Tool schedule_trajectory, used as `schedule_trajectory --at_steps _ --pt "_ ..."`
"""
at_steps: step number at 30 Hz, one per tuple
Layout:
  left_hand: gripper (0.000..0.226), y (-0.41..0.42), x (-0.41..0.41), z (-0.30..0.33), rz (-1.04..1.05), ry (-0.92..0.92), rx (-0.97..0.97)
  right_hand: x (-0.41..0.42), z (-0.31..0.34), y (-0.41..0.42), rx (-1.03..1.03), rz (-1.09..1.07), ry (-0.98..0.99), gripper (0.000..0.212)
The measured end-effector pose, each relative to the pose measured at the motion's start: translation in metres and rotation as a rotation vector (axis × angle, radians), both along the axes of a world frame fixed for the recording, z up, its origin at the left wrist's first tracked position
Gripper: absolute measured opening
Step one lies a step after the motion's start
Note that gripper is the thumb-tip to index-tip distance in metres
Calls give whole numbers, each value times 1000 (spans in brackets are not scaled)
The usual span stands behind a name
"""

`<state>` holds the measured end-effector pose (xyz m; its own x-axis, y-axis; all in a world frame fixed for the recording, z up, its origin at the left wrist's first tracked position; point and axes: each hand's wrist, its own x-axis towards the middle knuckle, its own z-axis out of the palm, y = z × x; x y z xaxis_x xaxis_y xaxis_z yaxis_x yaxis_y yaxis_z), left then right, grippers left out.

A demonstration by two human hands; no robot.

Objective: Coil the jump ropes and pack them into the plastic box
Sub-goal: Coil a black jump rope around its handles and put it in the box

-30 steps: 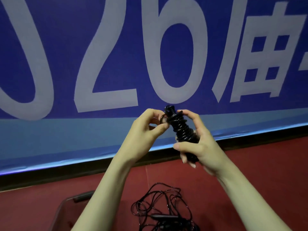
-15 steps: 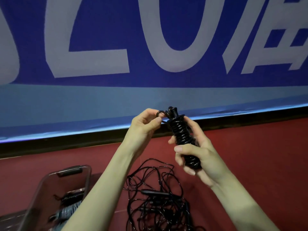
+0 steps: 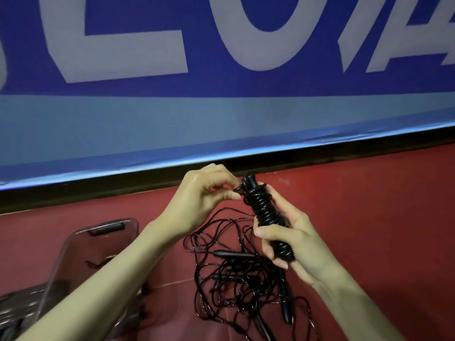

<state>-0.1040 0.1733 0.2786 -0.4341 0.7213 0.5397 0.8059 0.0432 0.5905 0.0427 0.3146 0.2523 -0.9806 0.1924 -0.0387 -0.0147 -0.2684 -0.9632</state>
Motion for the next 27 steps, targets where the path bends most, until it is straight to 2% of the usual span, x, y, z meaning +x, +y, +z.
schedule_trajectory --at_steps 6,10,12,18,23,25,27 --pt "13 -22 17 -21 103 4 9 8 -10 -15 217 9 -36 85" --pt "16 -45 31 -30 102 -90 23 11 -16 -28 337 56 -13 85" --pt "17 -59 36 -35 112 -187 28 10 -24 -38 363 72 -12 86" --pt "11 -88 54 -52 304 -637 54 7 -39 -61 442 112 -18 89" --pt "10 -98 70 -52 264 -1056 206 10 -46 -73 565 38 6 86" --pt "11 -99 73 -53 264 -1109 241 11 -47 -77 596 32 5 86" --pt "17 -97 76 -55 308 -1084 252 12 -47 -78 624 30 -9 87"
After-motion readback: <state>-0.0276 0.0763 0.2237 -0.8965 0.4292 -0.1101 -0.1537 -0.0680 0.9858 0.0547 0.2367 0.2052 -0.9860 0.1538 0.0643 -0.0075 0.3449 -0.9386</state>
